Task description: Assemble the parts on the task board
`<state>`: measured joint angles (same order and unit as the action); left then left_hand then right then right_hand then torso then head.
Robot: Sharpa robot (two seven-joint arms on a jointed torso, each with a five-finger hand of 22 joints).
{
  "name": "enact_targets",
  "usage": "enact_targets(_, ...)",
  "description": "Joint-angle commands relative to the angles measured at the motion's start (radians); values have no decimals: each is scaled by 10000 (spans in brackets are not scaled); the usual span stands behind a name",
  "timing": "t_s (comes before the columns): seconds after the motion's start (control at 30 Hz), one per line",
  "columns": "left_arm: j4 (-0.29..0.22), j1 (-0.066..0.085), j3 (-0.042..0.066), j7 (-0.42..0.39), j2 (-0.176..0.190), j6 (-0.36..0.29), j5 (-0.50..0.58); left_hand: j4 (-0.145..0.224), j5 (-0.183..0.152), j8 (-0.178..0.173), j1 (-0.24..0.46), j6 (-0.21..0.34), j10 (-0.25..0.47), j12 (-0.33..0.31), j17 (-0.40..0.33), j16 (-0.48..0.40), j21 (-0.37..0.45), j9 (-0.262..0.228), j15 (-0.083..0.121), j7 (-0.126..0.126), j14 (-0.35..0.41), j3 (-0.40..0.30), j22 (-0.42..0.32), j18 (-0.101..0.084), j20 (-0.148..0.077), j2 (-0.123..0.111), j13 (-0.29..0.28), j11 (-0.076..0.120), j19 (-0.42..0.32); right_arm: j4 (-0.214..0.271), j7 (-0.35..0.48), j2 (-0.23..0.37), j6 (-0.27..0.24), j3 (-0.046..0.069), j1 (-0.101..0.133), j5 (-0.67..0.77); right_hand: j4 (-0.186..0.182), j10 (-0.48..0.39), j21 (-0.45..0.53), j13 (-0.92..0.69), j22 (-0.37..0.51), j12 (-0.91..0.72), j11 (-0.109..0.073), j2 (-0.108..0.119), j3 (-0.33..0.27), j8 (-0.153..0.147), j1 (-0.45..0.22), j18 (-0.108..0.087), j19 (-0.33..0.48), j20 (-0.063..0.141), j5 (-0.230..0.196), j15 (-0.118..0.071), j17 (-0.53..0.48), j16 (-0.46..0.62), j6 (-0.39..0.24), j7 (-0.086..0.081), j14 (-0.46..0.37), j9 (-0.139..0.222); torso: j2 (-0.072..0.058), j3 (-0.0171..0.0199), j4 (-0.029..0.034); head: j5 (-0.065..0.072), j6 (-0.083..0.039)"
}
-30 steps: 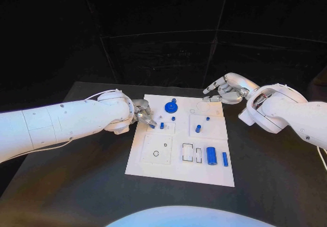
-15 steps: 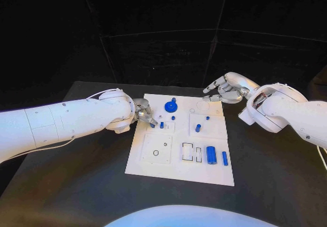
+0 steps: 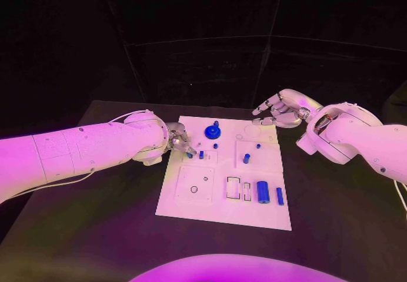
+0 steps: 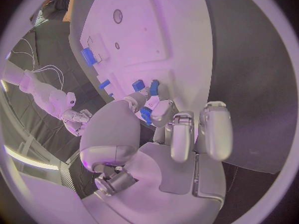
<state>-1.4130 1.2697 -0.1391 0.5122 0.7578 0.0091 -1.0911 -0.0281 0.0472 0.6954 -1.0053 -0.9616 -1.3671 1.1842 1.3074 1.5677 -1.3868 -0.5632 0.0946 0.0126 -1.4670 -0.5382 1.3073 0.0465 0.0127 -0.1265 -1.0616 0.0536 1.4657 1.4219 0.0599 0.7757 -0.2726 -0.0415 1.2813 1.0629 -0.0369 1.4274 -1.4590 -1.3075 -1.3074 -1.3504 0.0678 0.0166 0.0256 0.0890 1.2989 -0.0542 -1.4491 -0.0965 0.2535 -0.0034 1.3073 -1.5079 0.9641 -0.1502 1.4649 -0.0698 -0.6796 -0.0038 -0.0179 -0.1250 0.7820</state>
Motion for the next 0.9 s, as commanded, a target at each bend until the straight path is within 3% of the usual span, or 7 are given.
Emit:
enact_targets(0.03,31,0,-4,168,-17,150,46,-75,18,43,139,-44,-70,55,2634,31,-35,-16,97,6,-1038,15,342,76,-56,-23,-14,-5,207,14,86,-8,34,5,19,-15,16,-14,44,-720,-25,51,-40,-2,-60,38,18,11,21,19,28,-87,1214,54,90,-11,745,6,4,2,1,-1,4)
enact_targets(0.4,87,1,-3,212,-50,148,46,-414,14,173,572,-54,-92,94,2634,31,-38,-85,99,14,-1038,538,363,72,-69,-211,-46,-12,212,19,84,-1,25,5,19,-15,-3,-15,46,-717,-21,54,-40,-10,-76,39,-5,10,22,19,39,-86,1213,56,91,-11,745,7,-3,5,-3,19,17)
enact_targets(0.9,11,1,-3,117,-99,-84,45,-587,16,265,660,-84,-142,175,2634,31,-106,-128,110,-12,-1038,880,458,52,-75,-189,-137,7,249,3,103,-7,59,5,19,-30,-23,-20,49,-710,-17,62,-39,-14,-96,39,-30,10,24,19,44,-86,1198,64,90,-11,742,7,4,-2,1,43,23)
